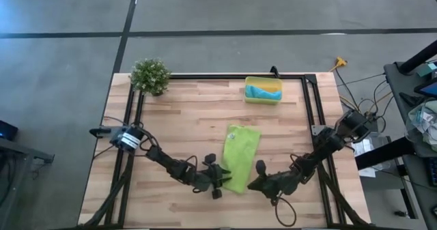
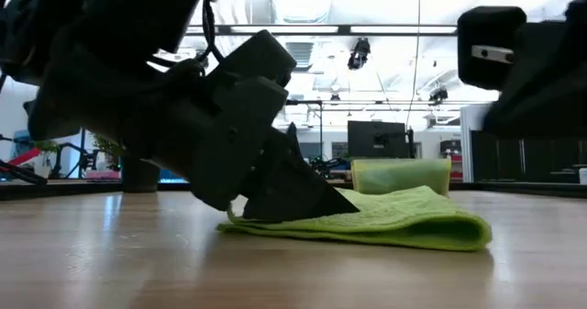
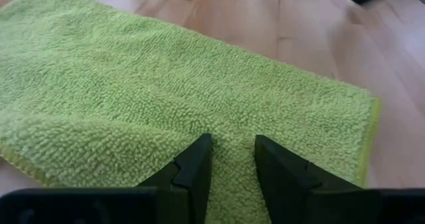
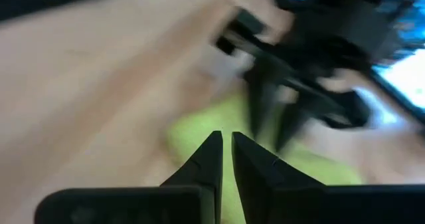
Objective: Roll microfiber towels into tight, uniform cylinder then place into a basket
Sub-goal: Fold the green microfiber towel
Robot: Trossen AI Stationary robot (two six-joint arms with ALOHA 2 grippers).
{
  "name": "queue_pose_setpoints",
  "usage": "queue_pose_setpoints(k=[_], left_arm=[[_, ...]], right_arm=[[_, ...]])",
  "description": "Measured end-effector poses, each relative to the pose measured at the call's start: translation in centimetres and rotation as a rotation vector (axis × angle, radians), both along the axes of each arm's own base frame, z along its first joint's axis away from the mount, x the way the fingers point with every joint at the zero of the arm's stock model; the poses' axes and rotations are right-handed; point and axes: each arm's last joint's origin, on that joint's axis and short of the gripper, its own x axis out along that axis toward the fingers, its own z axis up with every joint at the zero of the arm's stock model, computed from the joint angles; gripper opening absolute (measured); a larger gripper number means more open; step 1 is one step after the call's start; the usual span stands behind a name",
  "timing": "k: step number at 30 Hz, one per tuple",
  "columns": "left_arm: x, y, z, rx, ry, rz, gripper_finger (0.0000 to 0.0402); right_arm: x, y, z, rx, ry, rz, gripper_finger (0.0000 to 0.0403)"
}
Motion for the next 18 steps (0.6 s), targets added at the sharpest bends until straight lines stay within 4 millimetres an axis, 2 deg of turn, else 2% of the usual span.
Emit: queue_pose_setpoints(k=[6, 9, 11, 15, 18], left_arm=[[-0.3, -0.4, -0.1, 0.018, 0.001, -0.013, 0.0102], [-0.4, -0.4, -0.1, 0.070, 0.001, -0.011, 0.0102], [-0.4, -0.3, -0.1, 0.136, 0.002, 0.008, 0.0102], [-0.3, -0.1, 0.0, 0.234, 0.004, 0.033, 0.0102], [-0.3, -0.1, 0.1, 0.271, 0.007, 0.024, 0.0102]], right_arm=[[-1.6, 1.0, 0.2, -0.259, -0.114, -0.186, 0.0024], [-2.6, 1.7, 0.4, -0.346, -0.159, -0.211, 0.0015], [-2.8, 2.1, 0.3, -0.316, -0.147, -0.164, 0.0012], [-2.2, 2.3, 0.0, -0.110, -0.019, 0.076, 0.0014], [-1.5, 1.8, 0.0, -0.068, 0.015, 0.037, 0.0014]])
